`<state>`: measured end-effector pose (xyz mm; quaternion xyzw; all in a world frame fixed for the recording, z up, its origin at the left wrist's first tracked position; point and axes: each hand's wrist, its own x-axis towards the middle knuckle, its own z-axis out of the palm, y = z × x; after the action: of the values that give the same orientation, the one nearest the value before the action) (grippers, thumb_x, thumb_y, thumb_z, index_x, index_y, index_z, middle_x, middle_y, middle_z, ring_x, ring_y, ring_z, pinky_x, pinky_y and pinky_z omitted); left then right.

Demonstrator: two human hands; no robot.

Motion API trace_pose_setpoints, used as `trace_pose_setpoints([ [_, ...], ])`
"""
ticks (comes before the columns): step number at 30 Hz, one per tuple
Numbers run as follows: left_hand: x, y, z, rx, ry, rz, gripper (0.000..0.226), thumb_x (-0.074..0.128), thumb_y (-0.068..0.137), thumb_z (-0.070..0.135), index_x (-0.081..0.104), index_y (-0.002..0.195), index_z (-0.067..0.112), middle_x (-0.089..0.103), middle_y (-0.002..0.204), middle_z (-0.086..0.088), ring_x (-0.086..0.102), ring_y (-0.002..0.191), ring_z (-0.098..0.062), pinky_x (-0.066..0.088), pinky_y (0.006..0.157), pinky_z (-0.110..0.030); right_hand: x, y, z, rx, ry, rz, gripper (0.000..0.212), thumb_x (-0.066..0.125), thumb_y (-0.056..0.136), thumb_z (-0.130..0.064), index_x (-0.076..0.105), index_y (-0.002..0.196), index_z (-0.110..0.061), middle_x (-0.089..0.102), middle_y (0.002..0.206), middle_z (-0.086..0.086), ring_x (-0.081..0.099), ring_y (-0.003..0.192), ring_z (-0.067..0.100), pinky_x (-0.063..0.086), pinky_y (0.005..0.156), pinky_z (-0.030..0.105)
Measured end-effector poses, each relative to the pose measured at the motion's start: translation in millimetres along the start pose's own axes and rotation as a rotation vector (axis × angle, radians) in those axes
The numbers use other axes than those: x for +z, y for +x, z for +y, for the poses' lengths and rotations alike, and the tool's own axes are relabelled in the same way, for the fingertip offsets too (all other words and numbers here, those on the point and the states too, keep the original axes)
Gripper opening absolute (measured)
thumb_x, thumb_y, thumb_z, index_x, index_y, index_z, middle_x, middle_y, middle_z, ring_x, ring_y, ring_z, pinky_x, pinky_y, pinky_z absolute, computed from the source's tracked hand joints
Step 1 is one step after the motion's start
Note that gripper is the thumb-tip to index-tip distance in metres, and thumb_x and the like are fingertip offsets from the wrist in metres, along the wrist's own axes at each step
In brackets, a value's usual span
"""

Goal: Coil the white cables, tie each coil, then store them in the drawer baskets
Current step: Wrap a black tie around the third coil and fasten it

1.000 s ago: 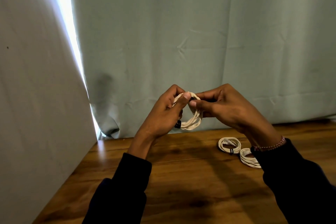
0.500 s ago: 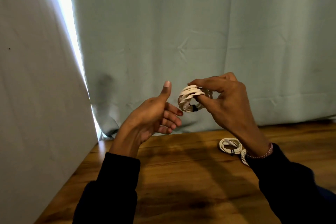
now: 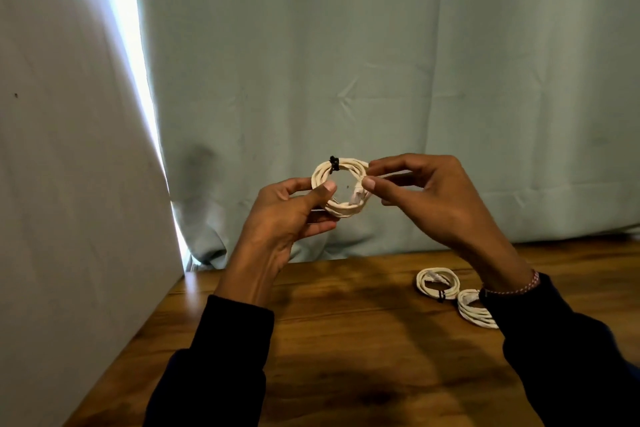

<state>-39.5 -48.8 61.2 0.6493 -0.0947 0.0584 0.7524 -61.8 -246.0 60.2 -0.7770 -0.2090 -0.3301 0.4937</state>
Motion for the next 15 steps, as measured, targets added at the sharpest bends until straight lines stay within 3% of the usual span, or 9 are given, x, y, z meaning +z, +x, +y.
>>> trace_pose_setpoints([
  [4, 3, 2, -5, 0.049, 0.003, -0.023, 0.034, 0.077, 0.083, 0.014, 0.069, 0.113, 0.000, 0.077, 0.091, -0.017, 0.076, 0.086, -0.027, 0.062, 0.081, -0.039, 5, 0, 3, 0.228, 0.122, 0.022, 0.037, 0.081, 0.081, -0.023, 0.069, 0.115, -0.019, 0.074, 0.105, -0.002, 0.076, 0.083, 0.014, 0.063, 0.074, 0.035],
  [7, 4, 5, -9, 0.066, 0.030, -0.043, 0.031, 0.075, 0.085, 0.013, 0.070, 0.111, -0.003, 0.077, 0.091, -0.017, 0.076, 0.087, -0.027, 0.062, 0.081, -0.039, 5, 2, 4, 0.467, 0.447, -0.066, 0.051, 0.078, 0.082, -0.010, 0.056, 0.128, -0.009, 0.075, 0.103, 0.016, 0.076, 0.086, 0.027, 0.063, 0.074, 0.039],
  [11, 6, 8, -13, 0.058, 0.058, -0.043, 0.019, 0.067, 0.091, 0.005, 0.070, 0.107, -0.004, 0.077, 0.090, -0.016, 0.076, 0.086, -0.028, 0.062, 0.081, -0.039, 10, 1, 6, 0.497, 0.457, -0.153, 0.023, 0.073, 0.088, -0.012, 0.070, 0.108, 0.000, 0.076, 0.098, 0.017, 0.075, 0.094, 0.030, 0.062, 0.078, 0.039],
  [15, 5, 9, -14, 0.028, 0.048, -0.071, 0.014, 0.065, 0.092, 0.000, 0.069, 0.104, -0.004, 0.077, 0.089, -0.017, 0.076, 0.086, -0.030, 0.062, 0.080, -0.041, 16, 0, 5, 0.497, 0.423, -0.142, 0.017, 0.069, 0.092, -0.011, 0.068, 0.104, 0.001, 0.077, 0.094, 0.017, 0.075, 0.090, 0.029, 0.062, 0.076, 0.037],
])
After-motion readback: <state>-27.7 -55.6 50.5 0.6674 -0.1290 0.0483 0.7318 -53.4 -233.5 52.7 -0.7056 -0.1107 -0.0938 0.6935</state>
